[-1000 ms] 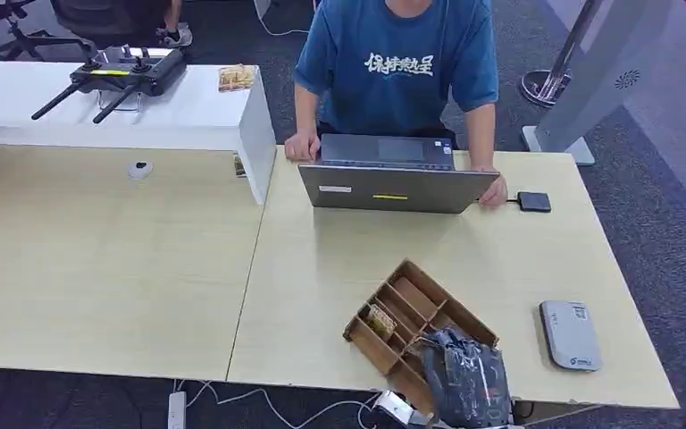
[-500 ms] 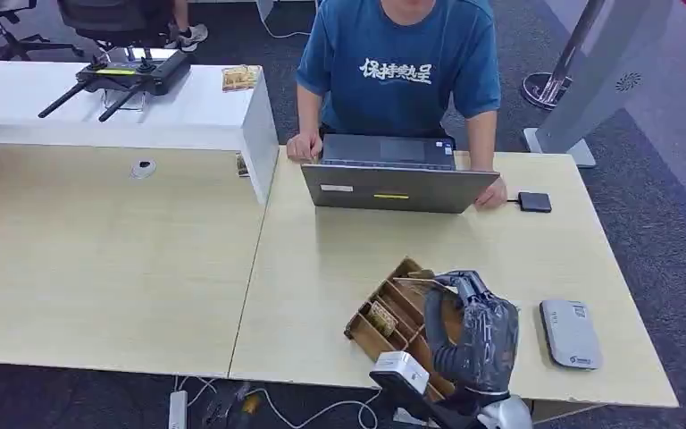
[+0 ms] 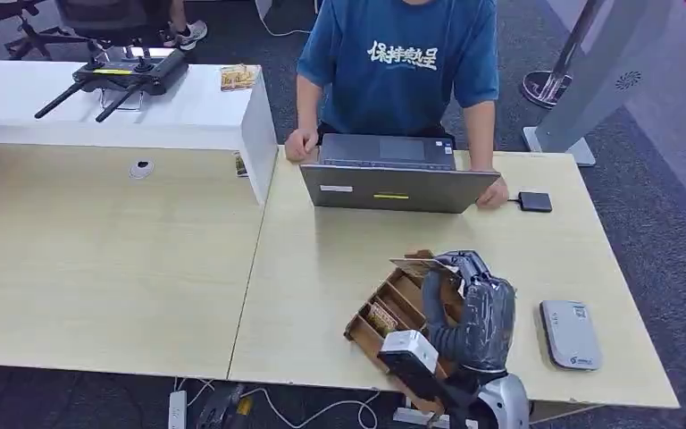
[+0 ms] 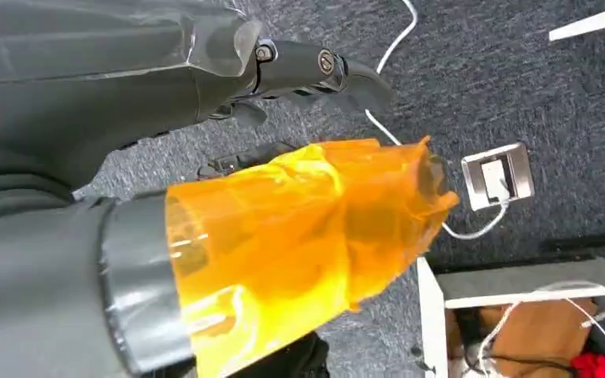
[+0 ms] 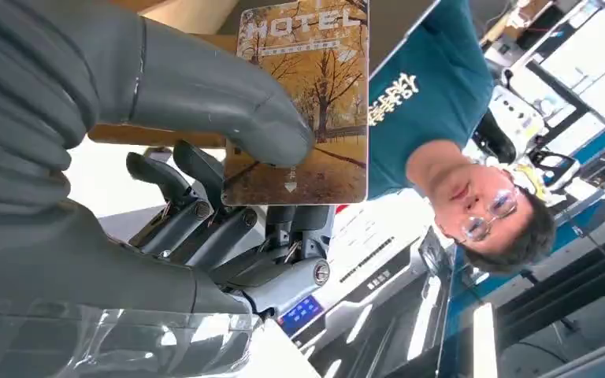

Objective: Pass the card to the sensor for recognition and then transmit it.

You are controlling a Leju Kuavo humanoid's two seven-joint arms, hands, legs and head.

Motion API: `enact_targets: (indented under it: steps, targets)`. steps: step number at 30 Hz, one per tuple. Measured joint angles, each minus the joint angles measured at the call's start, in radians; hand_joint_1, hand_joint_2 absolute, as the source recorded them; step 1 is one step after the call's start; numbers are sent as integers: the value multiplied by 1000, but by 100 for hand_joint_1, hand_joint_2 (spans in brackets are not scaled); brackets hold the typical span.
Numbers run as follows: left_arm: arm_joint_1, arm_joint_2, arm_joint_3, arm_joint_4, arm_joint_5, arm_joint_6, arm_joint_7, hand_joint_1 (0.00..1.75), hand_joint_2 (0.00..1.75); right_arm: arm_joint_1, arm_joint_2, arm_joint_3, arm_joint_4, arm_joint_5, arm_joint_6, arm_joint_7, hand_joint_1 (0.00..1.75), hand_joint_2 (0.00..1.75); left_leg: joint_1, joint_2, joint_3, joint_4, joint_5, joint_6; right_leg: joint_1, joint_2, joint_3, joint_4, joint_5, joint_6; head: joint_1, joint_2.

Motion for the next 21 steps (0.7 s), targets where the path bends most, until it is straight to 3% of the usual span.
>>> enact_targets:
  steps: [21]
  targets:
    - [49, 48, -211, -3, 211, -5, 5, 0, 0, -53, 13, -18, 81, -63, 5, -29, 175, 175, 0, 0, 0, 0, 0, 0, 0, 0, 0, 0, 0, 0, 0, 0]
